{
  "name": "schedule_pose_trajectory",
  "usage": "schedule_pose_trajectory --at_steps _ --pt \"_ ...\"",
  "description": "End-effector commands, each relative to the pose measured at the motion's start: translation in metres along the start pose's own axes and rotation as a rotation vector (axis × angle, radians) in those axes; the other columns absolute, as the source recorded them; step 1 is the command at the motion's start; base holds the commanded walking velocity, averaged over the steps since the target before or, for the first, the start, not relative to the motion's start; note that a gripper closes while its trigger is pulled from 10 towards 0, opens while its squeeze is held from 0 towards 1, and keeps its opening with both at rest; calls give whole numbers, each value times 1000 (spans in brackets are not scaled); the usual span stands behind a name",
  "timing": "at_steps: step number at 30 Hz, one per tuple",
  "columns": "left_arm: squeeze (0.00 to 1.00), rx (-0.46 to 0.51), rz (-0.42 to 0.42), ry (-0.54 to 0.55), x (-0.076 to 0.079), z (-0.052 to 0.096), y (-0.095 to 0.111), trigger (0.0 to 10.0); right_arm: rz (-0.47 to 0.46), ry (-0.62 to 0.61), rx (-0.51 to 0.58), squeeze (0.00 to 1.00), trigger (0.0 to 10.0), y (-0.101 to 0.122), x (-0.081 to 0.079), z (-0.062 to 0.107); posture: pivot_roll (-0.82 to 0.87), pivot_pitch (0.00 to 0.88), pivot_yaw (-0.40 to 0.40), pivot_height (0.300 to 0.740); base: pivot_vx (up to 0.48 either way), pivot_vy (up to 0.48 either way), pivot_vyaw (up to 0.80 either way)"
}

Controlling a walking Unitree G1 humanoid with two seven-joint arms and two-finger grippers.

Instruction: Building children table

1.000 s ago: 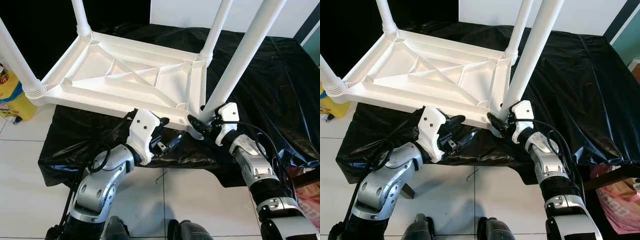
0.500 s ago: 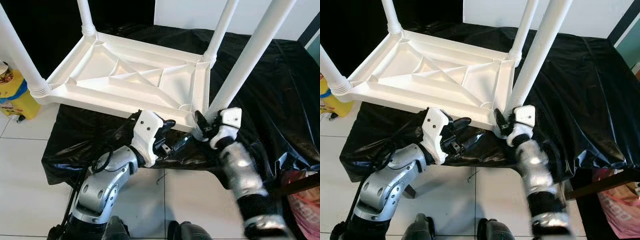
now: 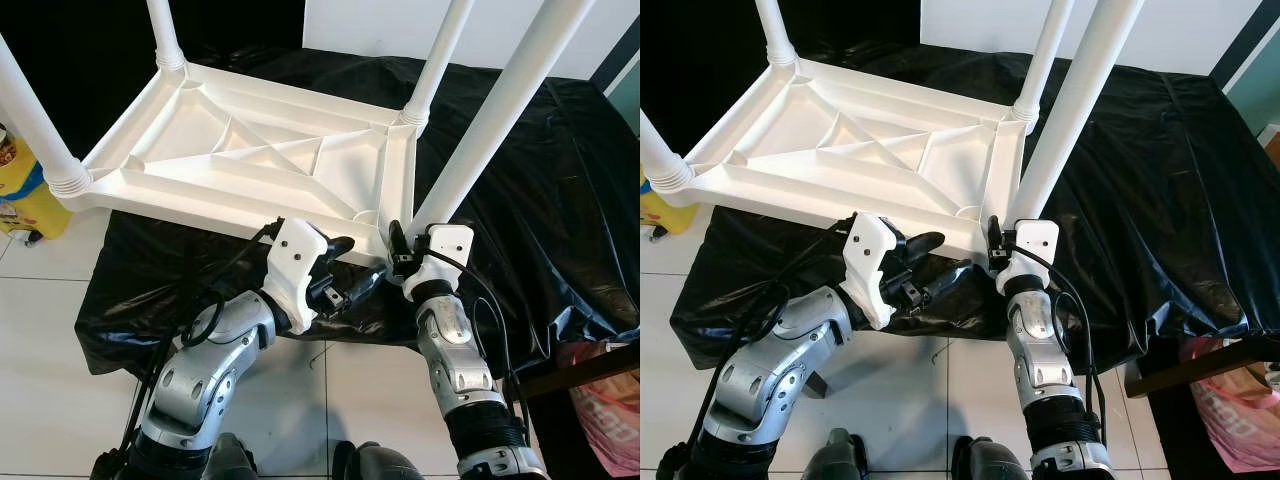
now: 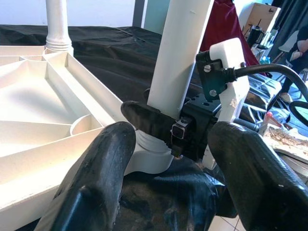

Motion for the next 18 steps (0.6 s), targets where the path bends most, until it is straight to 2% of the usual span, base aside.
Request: schedule_pose_trajectory --at_steps 1,3,4,6,7,12,14,16,17,18 --pt "0 0 0 -18 6 -1 1 10000 28 28 -79 0 10000 -18 -5 8 193 155 -150 740 0 0 0" --pt "0 0 0 -18 6 -1 1 10000 28 28 -79 0 10000 -18 -5 8 193 155 -150 740 0 0 0" --pt "0 0 0 -18 6 -1 1 10000 30 32 -74 180 10000 -17 -5 7 193 151 -151 740 0 0 0" --pt "0 0 0 -18 6 -1 1 10000 30 32 -74 180 10000 -17 -5 7 193 151 -151 740 0 0 0" --pt "0 0 0 -18 6 -1 1 10000 31 36 -67 1000 10000 -16 -4 7 193 148 -150 740 0 0 0" --pt "0 0 -2 -19 6 -1 1 10000 33 77 -39 1000 10000 -11 0 6 192 143 -150 740 0 0 0" --pt "0 -2 -4 -19 6 -1 0 10000 39 160 -23 1000 10000 -8 4 3 190 140 -152 740 0 0 0" --pt "0 -2 -4 -19 6 -1 0 10000 39 160 -23 1000 10000 -8 4 3 190 140 -152 740 0 0 0" --pt "0 -1 -4 -19 6 -1 0 10000 39 216 -19 1000 10000 -7 4 3 189 139 -154 740 0 0 0" --pt "0 -1 -4 -20 6 -2 0 10000 38 277 -16 0 10000 -5 4 1 189 139 -155 740 0 0 0"
Point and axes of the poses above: a point about 5 cm out from each wrist's last joint towards the gripper, its own z axis pointing back from the gripper into the wrist, its own y axis along the axis of the wrist's last joint, x = y × z, the point moved 3 cm from there along -z, pointing out of the wrist towards the gripper, and after that the axes turned 8 degrees about z, right-handed, at the moved point
